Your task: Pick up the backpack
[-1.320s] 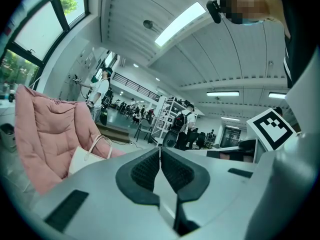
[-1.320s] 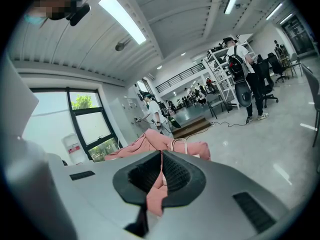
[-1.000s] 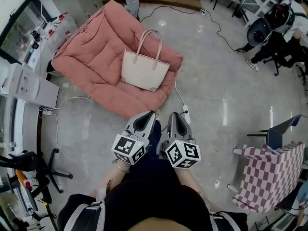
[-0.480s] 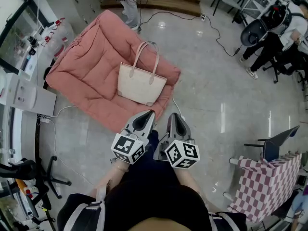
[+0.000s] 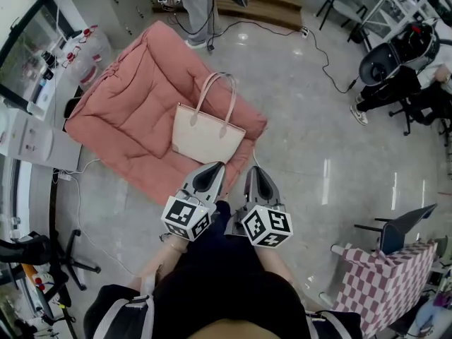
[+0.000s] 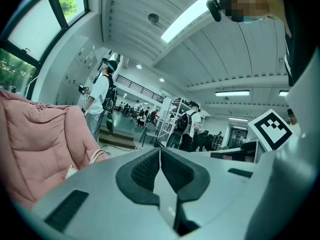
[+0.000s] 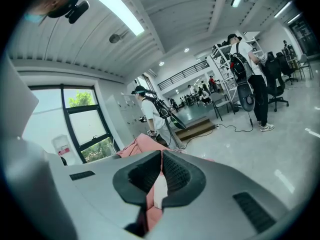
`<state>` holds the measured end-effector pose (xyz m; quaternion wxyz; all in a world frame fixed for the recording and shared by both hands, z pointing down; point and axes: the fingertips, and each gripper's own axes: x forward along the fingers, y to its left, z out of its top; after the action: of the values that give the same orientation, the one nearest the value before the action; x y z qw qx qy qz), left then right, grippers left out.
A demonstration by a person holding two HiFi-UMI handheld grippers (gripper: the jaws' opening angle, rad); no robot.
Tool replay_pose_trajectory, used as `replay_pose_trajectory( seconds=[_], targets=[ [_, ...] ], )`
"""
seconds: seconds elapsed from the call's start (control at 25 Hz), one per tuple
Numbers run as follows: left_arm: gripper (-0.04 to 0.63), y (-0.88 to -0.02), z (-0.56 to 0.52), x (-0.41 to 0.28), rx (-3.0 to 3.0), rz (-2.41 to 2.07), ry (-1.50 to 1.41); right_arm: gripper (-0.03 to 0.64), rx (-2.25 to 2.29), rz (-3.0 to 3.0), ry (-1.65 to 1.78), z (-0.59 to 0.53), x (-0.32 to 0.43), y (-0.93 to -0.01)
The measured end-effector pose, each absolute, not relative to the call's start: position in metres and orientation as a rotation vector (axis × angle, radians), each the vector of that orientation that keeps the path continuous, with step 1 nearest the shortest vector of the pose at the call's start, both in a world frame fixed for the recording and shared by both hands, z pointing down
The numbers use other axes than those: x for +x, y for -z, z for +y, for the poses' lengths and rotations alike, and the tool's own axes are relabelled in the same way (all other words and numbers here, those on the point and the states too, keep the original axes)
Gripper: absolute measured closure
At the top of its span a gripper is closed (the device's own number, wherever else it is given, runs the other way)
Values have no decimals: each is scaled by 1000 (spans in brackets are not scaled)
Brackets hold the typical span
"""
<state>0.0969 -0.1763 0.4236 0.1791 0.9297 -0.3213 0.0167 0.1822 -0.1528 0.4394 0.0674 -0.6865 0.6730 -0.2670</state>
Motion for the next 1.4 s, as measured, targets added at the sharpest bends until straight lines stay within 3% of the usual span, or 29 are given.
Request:
replay_pose_trajectory(
  seconds=[1.4],
  targets=[
    [569,-449,-353,90,2461,-1150,13,584,-1929,2363,898,-336,177,-469]
  ],
)
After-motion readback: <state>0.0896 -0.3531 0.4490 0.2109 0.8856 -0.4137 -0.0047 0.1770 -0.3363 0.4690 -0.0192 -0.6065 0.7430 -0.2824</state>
